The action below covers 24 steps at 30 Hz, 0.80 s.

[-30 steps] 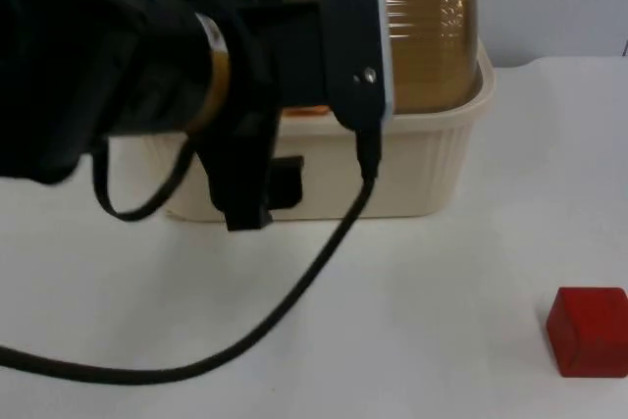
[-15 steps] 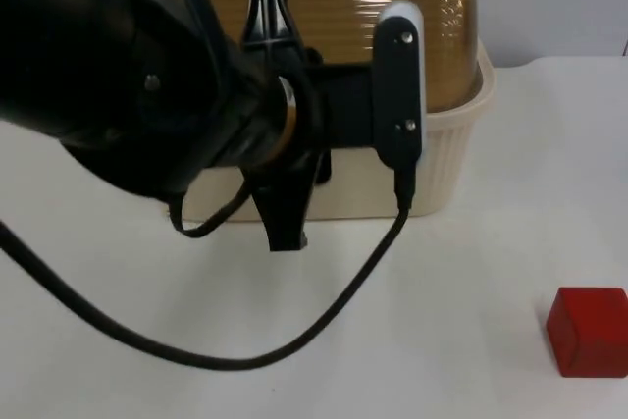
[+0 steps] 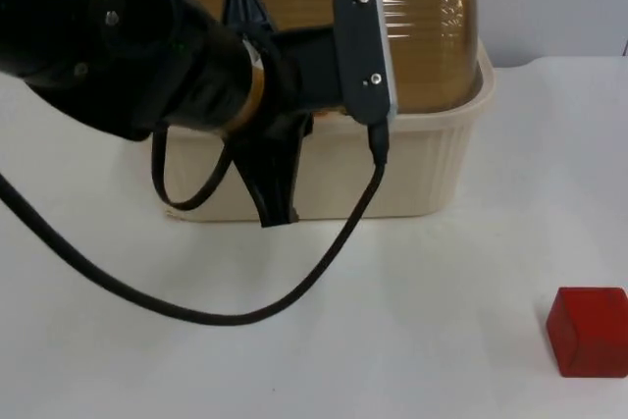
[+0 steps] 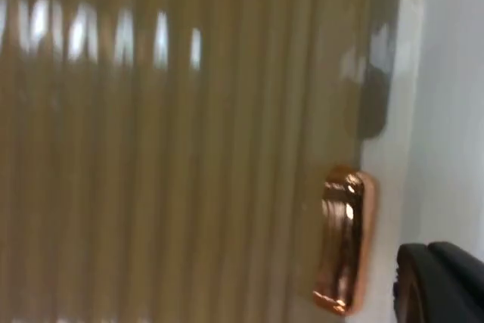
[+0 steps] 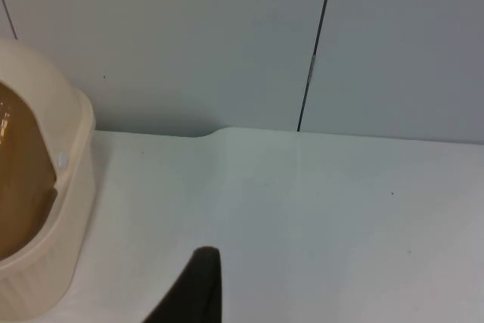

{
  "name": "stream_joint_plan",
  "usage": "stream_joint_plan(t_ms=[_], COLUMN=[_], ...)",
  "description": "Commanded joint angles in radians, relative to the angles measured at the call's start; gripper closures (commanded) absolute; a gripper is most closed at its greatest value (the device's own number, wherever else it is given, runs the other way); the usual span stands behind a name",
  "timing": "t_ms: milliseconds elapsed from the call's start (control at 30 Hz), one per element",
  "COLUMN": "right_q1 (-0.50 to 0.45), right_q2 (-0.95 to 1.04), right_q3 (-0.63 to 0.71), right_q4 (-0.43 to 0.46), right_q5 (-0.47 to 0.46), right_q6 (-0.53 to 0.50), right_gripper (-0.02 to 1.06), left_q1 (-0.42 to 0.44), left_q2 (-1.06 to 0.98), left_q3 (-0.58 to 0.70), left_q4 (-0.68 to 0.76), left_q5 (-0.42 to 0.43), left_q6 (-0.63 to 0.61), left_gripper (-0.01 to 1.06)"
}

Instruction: Open the box lid with the left hand, place the block into the box with the right hand, then close the box lid with the left hand.

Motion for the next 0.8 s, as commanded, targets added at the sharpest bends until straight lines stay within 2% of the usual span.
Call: stream_joint_plan(t_ms=[0,167,367,433,767], right_q1=[-0.005,-0.005,-0.005,-0.005,-0.005], right_q2=[-0.001,-0.001,-0.001,-0.001,-0.001], right_q3=[-0.004,-0.004,-0.004,-0.004,-0.004], right_q4=[-0.007,-0.005,-0.005,-0.005,-0.008], right_q5=[-0.017,-0.017,-0.017,-0.017,-0.017], right_q6=[-0.009,-0.009,-0.009,-0.009,-0.013], right_gripper=[0.01,0.01,0.01,0.01,0.01], left_q1=[0.002,0.002,0.002,0.002,0.002], left_q2=[0.014,0.061,0.074,0.074,0.058], left_q3=[-0.025,-0.032,-0.032,-0.032,-0.053], left_q4=[0.002,0.002,0.002,0.002,-0.007], left_q5=[-0.009,-0.004,0.003,0.041,0.07], left_q6=[0.021,0.077,0.08,0.083,0.104], left_gripper=[1.05,1.05,1.05,1.05,1.05])
